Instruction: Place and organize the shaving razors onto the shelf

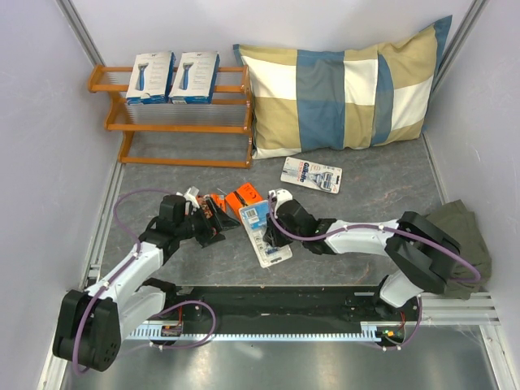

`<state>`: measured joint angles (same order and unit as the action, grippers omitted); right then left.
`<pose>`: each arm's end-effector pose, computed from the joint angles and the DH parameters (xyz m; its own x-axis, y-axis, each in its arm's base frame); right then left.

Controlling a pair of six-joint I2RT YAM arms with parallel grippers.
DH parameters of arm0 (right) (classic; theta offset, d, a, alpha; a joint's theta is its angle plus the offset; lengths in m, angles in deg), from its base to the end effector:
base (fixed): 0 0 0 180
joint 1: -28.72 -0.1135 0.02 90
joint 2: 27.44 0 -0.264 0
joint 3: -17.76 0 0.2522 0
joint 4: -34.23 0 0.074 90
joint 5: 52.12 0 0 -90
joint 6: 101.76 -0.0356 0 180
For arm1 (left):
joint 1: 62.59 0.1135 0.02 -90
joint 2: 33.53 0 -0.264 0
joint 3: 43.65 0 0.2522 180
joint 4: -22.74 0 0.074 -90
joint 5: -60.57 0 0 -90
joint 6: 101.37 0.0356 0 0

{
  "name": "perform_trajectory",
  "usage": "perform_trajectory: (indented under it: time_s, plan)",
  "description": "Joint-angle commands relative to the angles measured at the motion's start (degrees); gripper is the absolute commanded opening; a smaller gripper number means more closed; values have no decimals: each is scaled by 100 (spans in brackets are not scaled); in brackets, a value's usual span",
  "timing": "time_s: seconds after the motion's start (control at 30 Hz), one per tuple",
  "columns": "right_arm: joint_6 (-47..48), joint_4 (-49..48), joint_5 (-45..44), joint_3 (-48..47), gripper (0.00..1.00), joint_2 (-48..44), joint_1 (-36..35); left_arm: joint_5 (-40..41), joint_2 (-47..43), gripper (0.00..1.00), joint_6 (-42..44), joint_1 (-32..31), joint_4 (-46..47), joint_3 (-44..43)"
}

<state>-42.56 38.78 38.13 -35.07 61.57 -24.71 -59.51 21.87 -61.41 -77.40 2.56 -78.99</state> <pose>0.1798 0.2427 0.1571 -0.7462 -0.1464 -0.6495 -0.4925 0.7778 0.3905 0.1762 -0.0650 0.1766 -0.8542 -0.4602 -0.2421 -0.0991 0.6011 -0.7930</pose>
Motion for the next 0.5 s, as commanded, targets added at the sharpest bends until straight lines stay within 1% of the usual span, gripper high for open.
perform_trajectory:
  time_s: [0.0, 0.03, 0.23, 0.3, 0.47]
  plan:
    - [-109, 604, -912, -364, 24, 414, -238, 38, 15, 96, 117, -40, 378, 75]
    - [-144, 657, -1052, -391, 18, 459, -247, 38, 6, 96, 117, -40, 378, 84]
    - [-277, 904, -1519, -479, 2, 582, -326, 20, -29, 96, 161, -48, 378, 137]
    - [-277, 1052, -1686, -496, 0, 538, -361, 11, -64, 96, 196, -49, 378, 146]
    - [-312, 1071, -1853, -488, 0, 258, -370, -41, -160, 96, 258, -48, 378, 128]
